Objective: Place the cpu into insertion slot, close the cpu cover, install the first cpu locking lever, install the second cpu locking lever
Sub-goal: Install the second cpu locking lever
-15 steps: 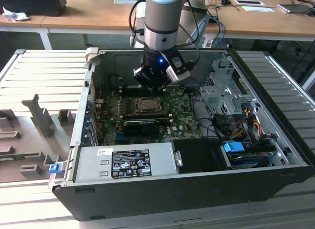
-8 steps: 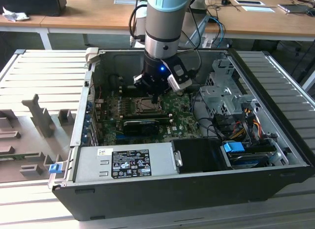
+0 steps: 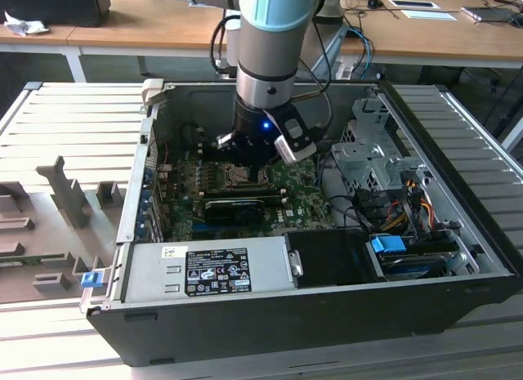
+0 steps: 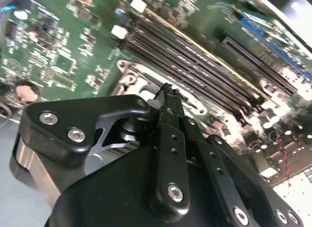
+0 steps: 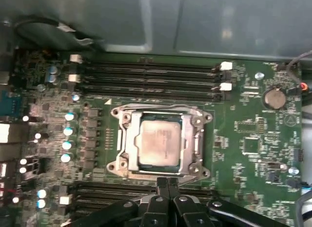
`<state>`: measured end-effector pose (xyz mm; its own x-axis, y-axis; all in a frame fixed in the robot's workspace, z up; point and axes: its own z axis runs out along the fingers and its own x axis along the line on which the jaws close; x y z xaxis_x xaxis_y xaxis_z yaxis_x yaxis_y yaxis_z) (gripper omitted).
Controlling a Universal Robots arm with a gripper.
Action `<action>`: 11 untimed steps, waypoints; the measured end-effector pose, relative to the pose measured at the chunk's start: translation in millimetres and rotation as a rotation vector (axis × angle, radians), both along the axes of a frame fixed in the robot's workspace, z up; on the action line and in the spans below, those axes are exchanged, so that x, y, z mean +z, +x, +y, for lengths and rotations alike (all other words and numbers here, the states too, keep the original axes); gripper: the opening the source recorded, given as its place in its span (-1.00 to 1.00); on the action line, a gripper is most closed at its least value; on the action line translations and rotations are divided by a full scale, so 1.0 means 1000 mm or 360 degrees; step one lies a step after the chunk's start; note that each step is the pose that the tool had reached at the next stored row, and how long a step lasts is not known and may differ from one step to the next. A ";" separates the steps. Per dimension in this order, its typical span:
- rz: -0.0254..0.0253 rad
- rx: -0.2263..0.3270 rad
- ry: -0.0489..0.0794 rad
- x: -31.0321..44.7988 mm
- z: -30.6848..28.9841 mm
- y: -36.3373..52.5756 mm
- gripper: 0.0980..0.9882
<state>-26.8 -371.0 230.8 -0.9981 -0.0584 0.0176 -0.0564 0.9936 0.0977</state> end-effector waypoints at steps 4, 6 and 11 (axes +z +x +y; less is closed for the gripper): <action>-0.00001 0.0002 0.0001 -0.0008 -0.0028 -0.0102 -0.98; -0.00001 0.0003 0.0002 -0.0009 -0.0040 -0.0131 -0.98; -0.00017 0.0035 0.0070 -0.0044 -0.0110 -0.0249 -0.98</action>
